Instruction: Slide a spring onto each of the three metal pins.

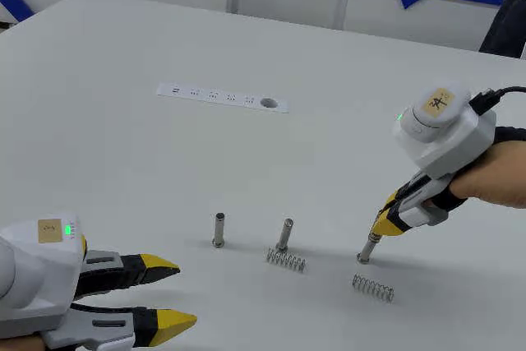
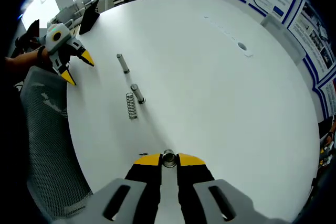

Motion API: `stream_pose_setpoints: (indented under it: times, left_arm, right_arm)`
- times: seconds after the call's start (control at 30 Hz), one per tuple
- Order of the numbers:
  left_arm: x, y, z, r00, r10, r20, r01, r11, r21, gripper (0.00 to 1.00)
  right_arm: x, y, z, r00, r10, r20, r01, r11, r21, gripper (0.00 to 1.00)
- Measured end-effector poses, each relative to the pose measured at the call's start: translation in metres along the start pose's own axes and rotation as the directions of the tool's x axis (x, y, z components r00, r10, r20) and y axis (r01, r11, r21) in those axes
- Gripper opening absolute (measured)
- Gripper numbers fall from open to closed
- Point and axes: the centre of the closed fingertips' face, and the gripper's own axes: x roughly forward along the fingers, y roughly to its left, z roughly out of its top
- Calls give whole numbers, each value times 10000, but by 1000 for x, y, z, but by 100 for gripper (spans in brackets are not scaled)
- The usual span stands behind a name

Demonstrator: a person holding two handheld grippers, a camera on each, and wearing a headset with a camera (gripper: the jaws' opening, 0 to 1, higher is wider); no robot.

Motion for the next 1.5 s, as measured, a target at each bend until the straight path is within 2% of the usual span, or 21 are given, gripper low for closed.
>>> stream_pose_setpoints:
  times: [0.9, 1.27, 1.5]
  left_arm:
    - [1, 1, 2, 9999, 74, 71, -74, 10000, -3, 40]
    - [-1, 2, 2, 9999, 130, 93, -130, 9999, 12, 40]
    - [0, 3, 2, 10000, 79, 47, -79, 10000, 57, 40]
  right_arm:
    - [37, -2, -18, 10000, 10, 44, -12, 9989, 476, 12]
    - [36, -3, -17, 9994, 27, 336, -45, 9985, 552, 13]
    - [33, -1, -30, 9992, 89, 385, -118, 9971, 753, 15]
